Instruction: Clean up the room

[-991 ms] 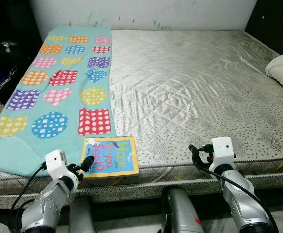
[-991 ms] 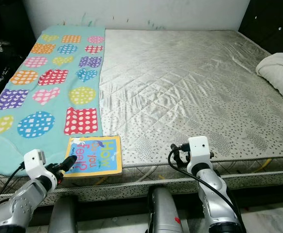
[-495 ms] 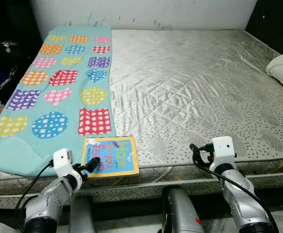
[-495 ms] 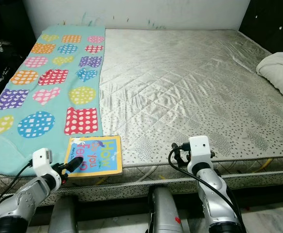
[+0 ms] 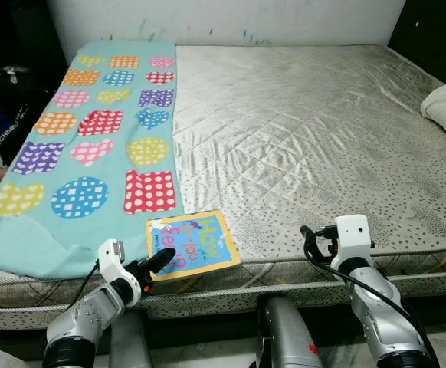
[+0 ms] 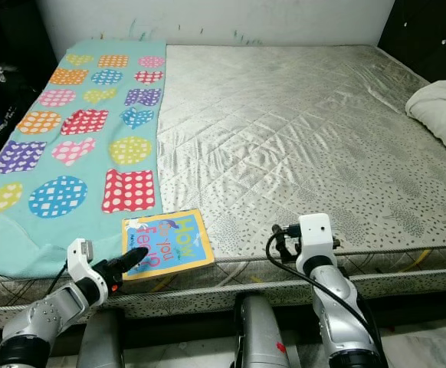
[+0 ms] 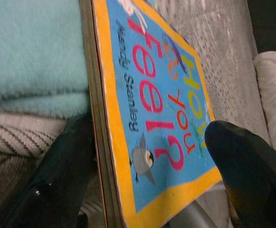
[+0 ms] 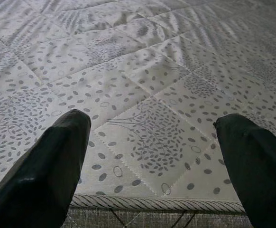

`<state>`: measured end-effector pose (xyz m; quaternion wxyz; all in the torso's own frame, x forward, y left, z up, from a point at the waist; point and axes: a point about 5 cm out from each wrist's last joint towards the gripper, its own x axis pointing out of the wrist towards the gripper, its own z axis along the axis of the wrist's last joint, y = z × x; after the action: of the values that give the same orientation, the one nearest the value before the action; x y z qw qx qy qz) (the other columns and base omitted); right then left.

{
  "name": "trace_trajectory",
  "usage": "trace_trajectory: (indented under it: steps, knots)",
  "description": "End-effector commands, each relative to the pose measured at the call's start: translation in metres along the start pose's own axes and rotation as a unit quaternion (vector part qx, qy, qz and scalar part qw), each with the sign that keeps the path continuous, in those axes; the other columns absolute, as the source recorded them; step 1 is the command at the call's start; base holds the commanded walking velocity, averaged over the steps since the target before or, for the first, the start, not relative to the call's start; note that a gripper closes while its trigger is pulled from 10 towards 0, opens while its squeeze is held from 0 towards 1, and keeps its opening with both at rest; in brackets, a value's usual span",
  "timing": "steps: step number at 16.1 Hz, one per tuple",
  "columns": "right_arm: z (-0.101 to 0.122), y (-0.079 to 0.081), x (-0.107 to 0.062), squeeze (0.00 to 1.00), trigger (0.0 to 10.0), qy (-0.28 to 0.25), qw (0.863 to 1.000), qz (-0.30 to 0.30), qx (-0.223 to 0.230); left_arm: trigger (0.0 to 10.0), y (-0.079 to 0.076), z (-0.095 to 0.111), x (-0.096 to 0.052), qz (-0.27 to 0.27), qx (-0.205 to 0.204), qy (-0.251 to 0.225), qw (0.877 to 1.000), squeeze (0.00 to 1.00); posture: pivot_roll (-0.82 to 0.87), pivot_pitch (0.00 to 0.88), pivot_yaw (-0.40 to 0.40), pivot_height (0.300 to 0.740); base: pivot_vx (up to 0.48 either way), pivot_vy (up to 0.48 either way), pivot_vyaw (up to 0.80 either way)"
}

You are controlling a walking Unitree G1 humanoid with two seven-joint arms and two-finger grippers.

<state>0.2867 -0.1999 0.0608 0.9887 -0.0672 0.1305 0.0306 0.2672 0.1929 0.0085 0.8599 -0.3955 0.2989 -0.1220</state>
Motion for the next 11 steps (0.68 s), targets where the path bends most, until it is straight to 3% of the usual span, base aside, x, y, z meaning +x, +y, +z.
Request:
trace_trajectory:
  steps: [1, 5, 6, 7, 11]
  knots:
    - [0.0037, -0.0037, 0.0016, 0.0, 10.0, -0.006, 1.0, -0.006, 0.0, 10.0, 0.0005, -0.0077, 0.0017, -0.004, -0.013, 0.024, 1.0, 0.0, -0.09, 0.0, -0.054, 0.525, 0.0, 0.0, 0.0]
    - [0.0041, -0.0046, 0.002, 0.0, 10.0, -0.007, 1.0, -0.009, -0.001, 10.0, 0.0019, -0.0159, 0.0015, -0.027, -0.053, 0.046, 0.997, 0.0, -0.09, 0.0, -0.054, 0.525, 0.0, 0.0, 0.0]
    - [0.0039, -0.0037, 0.0021, 0.0, 10.0, -0.007, 1.0, -0.008, 0.0, 3.1, 0.002, -0.0135, 0.001, -0.039, -0.079, 0.036, 0.995, 0.0, -0.09, 0.0, -0.053, 0.525, 0.0, 0.0, 0.0]
    - [0.0041, -0.003, 0.0021, 0.0, 10.0, -0.007, 1.0, -0.008, 0.0, 0.0, 0.0021, -0.0097, 0.0004, -0.049, -0.097, 0.029, 0.994, 0.0, -0.09, 0.0, -0.052, 0.525, 0.0, 0.0, 0.0]
    - [0.0036, -0.0041, 0.0012, 0.0, 10.0, -0.007, 1.0, -0.011, 0.001, 0.0, 0.0036, -0.0123, 0.0028, -0.048, -0.091, 0.048, 0.994, 0.0, -0.1, 0.0, -0.045, 0.525, 0.0, 0.0, 0.0]
